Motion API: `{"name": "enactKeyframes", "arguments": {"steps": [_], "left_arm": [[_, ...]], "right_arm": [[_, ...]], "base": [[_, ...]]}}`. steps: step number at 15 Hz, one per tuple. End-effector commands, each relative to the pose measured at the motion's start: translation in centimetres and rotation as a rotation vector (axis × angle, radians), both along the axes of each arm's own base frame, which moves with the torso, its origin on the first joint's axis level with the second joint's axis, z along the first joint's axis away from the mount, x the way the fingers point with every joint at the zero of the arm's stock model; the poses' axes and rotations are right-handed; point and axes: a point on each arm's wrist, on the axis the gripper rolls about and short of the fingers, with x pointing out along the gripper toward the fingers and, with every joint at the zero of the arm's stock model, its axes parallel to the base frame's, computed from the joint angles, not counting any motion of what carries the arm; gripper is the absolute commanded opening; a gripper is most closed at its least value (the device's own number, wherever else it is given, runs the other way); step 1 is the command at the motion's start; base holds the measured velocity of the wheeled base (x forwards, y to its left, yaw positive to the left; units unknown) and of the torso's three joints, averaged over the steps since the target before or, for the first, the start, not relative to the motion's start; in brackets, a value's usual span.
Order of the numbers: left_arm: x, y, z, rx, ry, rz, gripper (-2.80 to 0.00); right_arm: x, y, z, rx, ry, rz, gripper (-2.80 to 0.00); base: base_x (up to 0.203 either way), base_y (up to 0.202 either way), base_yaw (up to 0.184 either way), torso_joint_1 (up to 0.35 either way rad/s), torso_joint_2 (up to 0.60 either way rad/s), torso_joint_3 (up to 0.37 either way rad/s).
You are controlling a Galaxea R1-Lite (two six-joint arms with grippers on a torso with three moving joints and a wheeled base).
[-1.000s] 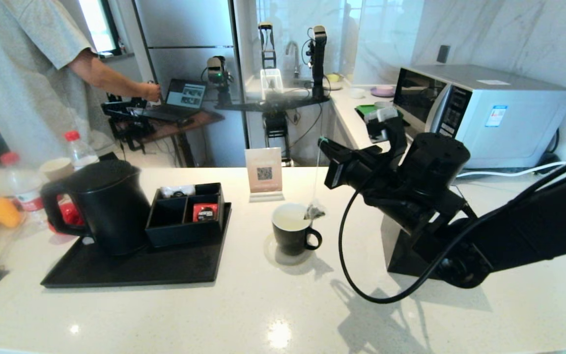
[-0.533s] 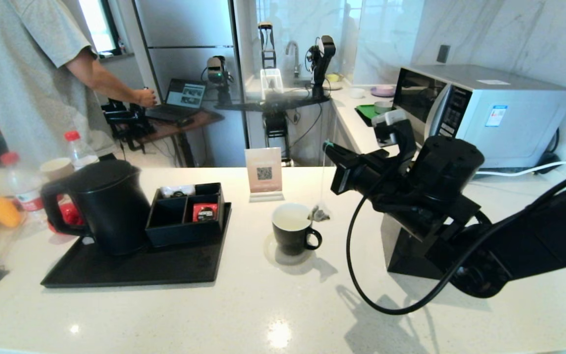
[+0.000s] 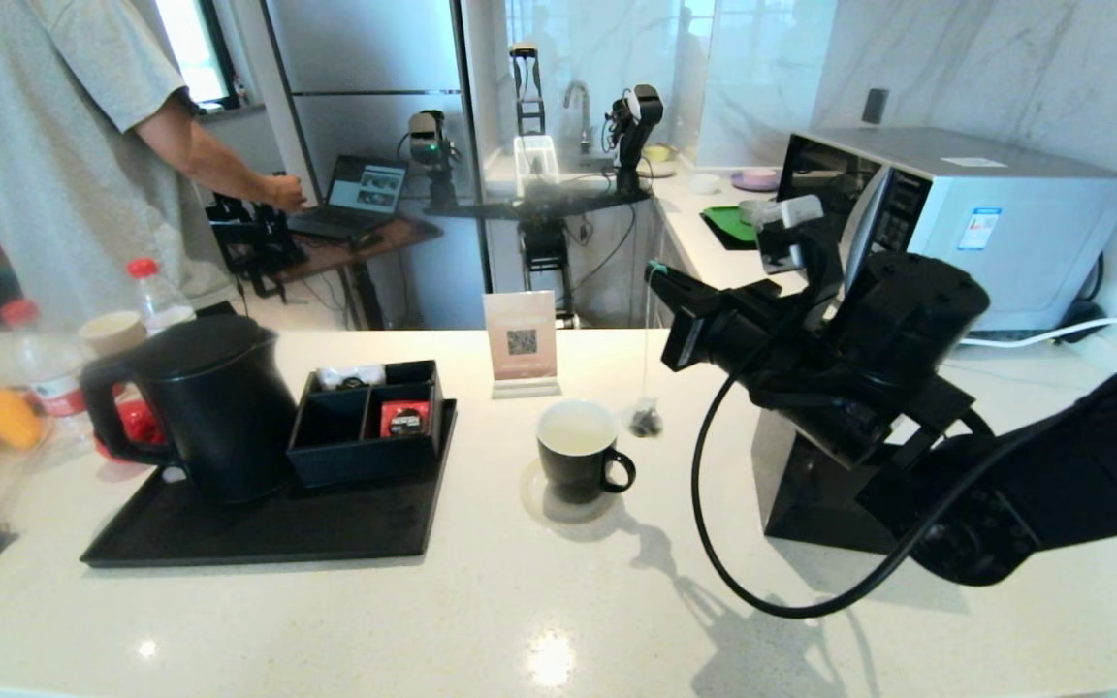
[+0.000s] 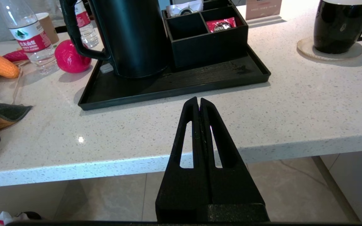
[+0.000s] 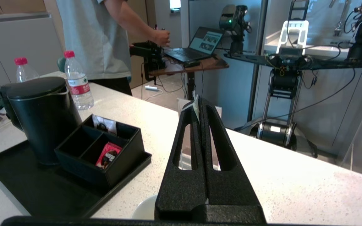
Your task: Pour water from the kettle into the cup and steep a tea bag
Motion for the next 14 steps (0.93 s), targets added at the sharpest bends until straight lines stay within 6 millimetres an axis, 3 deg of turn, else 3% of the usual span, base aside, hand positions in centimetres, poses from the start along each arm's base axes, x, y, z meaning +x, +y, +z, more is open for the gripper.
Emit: {"name": "enactKeyframes", "arguments": {"steps": [1, 9, 14], "left_arm": [[0.0, 0.0, 0.0, 0.0, 0.0, 0.0, -2.8], [0.0, 0.0, 0.0, 0.0, 0.0, 0.0, -2.8], [0.0, 0.0, 0.0, 0.0, 0.0, 0.0, -2.8]], "right_arm": [[-0.5, -0.9, 1.6, 0.027, -0.04, -0.012, -2.8], [-0.4, -7.6, 5.6, 0.056, -0.102, -0.19, -2.8], [0.0, -12.5, 5.3, 0.047, -0.087, -0.335, -2.8]], "base": [[0.0, 0.0, 0.0, 0.0, 0.0, 0.0], [0.0, 0.0, 0.0, 0.0, 0.0, 0.0], [0.0, 0.0, 0.0, 0.0, 0.0, 0.0]]}}
